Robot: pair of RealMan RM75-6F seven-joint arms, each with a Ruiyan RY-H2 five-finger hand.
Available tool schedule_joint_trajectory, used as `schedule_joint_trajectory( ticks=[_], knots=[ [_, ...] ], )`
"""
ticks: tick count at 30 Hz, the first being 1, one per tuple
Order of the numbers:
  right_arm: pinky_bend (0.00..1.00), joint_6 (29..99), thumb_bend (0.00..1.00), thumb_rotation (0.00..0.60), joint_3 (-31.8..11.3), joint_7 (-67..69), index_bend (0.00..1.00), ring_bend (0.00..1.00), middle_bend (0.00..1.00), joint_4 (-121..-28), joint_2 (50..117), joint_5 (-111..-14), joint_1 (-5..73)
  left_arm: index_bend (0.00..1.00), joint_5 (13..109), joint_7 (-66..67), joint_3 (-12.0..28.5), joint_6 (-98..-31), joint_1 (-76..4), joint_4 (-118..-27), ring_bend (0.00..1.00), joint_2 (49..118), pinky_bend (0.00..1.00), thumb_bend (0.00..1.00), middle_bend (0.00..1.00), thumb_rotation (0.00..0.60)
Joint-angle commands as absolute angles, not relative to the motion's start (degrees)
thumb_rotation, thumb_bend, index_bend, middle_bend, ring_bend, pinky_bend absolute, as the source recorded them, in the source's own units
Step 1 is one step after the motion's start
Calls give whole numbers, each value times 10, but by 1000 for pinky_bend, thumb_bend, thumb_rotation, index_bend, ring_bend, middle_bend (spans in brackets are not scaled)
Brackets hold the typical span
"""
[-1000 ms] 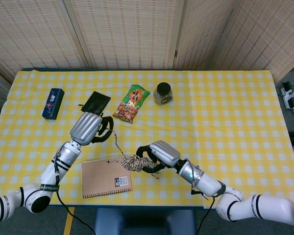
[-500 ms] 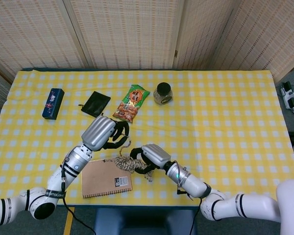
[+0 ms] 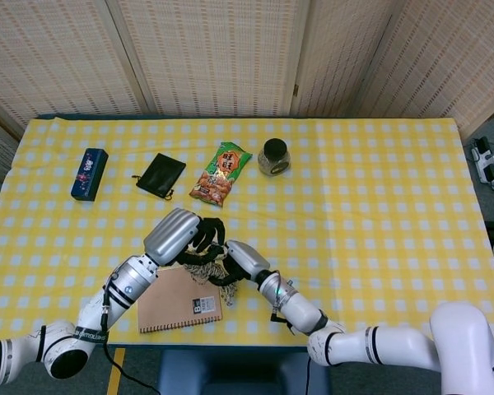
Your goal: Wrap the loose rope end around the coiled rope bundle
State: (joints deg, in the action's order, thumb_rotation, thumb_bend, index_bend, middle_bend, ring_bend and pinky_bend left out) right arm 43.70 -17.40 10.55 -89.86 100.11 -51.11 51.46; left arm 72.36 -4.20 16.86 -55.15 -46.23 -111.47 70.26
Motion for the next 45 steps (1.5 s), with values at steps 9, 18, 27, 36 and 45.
schedule_joint_trajectory(
  ticks=[9,18,27,36,45],
  knots=[
    [691,542,699,600,-222,147,876,766,738,-874,1073,-515,480,680,794,-81,129,-568,-442,-1133,760,709,749,683,857,600],
    [701,585,700,600,-252,225,876,771,741,-857,1083,-564,441,680,856,-140,91,-597,-414,-1116,759,704,749,682,857,600],
    [704,586,700,600,-265,337,881,776,745,-867,1030,-647,401,681,849,-246,69,-597,-390,-1060,759,688,749,682,857,600],
    [704,603,701,600,-265,426,886,775,751,-878,993,-714,378,684,811,-304,64,-576,-378,-995,760,691,749,683,857,600],
    [704,618,702,600,-236,459,886,776,751,-878,959,-779,370,684,779,-308,72,-558,-376,-947,760,709,749,683,857,600]
  ],
)
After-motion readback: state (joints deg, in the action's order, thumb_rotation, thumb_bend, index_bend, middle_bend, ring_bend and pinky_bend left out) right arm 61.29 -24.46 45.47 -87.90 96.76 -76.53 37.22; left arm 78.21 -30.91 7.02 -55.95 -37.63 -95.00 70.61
